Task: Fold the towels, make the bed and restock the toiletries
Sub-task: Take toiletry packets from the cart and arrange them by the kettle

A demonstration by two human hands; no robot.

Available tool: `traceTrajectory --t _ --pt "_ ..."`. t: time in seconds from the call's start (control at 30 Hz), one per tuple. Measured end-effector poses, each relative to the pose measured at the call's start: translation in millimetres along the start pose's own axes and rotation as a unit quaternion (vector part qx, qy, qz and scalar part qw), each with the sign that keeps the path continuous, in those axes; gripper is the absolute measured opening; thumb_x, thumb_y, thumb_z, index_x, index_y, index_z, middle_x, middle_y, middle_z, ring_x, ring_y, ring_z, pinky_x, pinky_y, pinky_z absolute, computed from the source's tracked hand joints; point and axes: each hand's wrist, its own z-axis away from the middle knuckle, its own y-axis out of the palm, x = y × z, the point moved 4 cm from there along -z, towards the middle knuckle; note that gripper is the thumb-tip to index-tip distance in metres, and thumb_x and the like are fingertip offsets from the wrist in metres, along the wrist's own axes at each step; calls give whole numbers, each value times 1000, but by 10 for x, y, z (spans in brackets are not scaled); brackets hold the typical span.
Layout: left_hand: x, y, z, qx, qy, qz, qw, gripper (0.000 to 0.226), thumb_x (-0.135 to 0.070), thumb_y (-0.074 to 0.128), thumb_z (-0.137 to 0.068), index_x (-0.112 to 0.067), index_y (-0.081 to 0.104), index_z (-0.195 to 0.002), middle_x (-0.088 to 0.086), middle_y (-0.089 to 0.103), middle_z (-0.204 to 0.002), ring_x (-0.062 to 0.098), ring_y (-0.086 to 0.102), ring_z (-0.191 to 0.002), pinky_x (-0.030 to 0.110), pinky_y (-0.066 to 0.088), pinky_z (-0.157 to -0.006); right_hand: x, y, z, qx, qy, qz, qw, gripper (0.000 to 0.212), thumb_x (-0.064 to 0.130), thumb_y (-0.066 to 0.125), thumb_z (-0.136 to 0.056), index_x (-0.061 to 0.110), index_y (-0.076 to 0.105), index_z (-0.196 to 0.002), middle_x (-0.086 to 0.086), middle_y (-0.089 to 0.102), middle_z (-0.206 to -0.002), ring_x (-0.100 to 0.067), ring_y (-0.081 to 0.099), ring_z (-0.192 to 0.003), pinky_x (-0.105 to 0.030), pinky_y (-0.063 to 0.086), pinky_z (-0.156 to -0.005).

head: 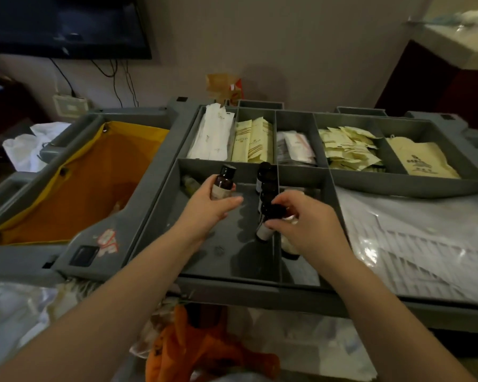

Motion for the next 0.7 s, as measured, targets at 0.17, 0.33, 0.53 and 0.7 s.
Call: traceTrajectory --t 0.17,0.33,0.53,0.7 --pt "-24 77 -182 98 41 -57 993 34 -8 68 -83 -33 53 -102 -14 60 -98 -6 60 -83 12 47 -72 48 185 -88 -29 12 108 994 41 27 70 -83 27 52 -119 7 53 -119 -14 45 -115 -29 40 -94" --pt "38 108 -545 148 -40 -13 988 44 7 60 -83 -25 52 -111 -5 57 -100 12 57 -91 26 49 -77 34 172 -162 -51 62 95 992 51 30 79 -72 32 41 -106 12 37 -107 -13 42 -111 -28 42 -91" --pt "156 393 -658 207 -70 100 971 37 14 51 -73 -13 51 -97 8 55 -89 20 56 -83 30 47 -70 -29 173 -86 -40 93 65 993 68 37 83 -68 32 41 -122 16 36 -116 -7 38 -117 -21 34 -91" --pt "191 435 -677 197 -86 154 964 44 22 41 -79 -15 52 -99 9 56 -94 23 56 -91 36 49 -82 -47 222 -91 -50 145 75 985 71 36 82 -68 31 39 -124 7 41 -127 -12 42 -118 -23 37 -86"
